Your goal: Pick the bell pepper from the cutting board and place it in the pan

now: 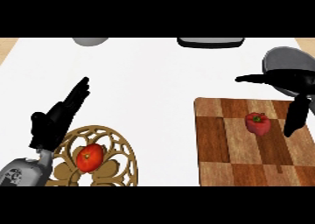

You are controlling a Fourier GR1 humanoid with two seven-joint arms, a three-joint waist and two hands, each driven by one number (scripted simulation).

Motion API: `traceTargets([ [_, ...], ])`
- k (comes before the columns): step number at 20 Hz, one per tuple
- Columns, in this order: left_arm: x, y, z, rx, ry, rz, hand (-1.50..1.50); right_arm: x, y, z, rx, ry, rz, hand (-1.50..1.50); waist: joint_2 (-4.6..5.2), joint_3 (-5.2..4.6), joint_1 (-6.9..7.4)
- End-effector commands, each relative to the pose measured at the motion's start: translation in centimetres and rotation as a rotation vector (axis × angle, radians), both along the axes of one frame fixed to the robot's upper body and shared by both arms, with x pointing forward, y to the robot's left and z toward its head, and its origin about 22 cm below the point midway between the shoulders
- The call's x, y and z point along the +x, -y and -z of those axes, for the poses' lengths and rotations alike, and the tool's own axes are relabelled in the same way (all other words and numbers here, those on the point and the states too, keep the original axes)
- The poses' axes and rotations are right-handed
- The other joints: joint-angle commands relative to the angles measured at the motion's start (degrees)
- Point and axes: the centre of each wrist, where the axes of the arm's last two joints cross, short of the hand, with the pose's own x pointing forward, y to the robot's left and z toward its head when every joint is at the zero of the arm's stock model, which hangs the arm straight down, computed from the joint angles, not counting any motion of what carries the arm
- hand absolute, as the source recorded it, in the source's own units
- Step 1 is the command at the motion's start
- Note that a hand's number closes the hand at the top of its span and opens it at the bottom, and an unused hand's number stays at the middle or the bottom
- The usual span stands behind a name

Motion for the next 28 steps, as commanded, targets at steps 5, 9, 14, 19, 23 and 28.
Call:
traceTargets([
  [5,0.2,-1.1,0.0,0.006,0.000,-0.008,0.00,-1.0,-2.1,-0.8,-0.100,0.034,0.033,-1.50,0.09,0.04,-0.11],
  [9,-0.1,0.2,-0.1,-0.012,-0.007,-0.006,0.00,-3.1,-0.5,0.7,-0.133,0.043,0.031,-1.50,0.10,0.05,-0.28],
  [14,0.0,-0.9,0.3,-0.005,-0.007,0.003,0.00,-2.9,-0.5,2.7,-0.137,0.054,0.038,-1.50,0.15,0.06,0.00],
  [19,0.7,-0.5,0.1,0.007,0.014,0.000,0.00,-3.8,-0.7,4.7,-0.128,0.072,0.058,-1.50,0.16,0.06,-0.10],
  [23,-0.6,-1.1,-0.4,0.003,-0.002,0.003,0.00,-4.0,-4.3,6.8,-0.134,0.064,0.053,-1.50,0.11,0.06,0.08],
  [28,-1.2,-0.8,0.9,0.016,-0.002,-0.002,0.00,-2.9,-0.9,7.4,-0.126,0.054,-0.086,1.50,0.27,0.09,0.52],
])
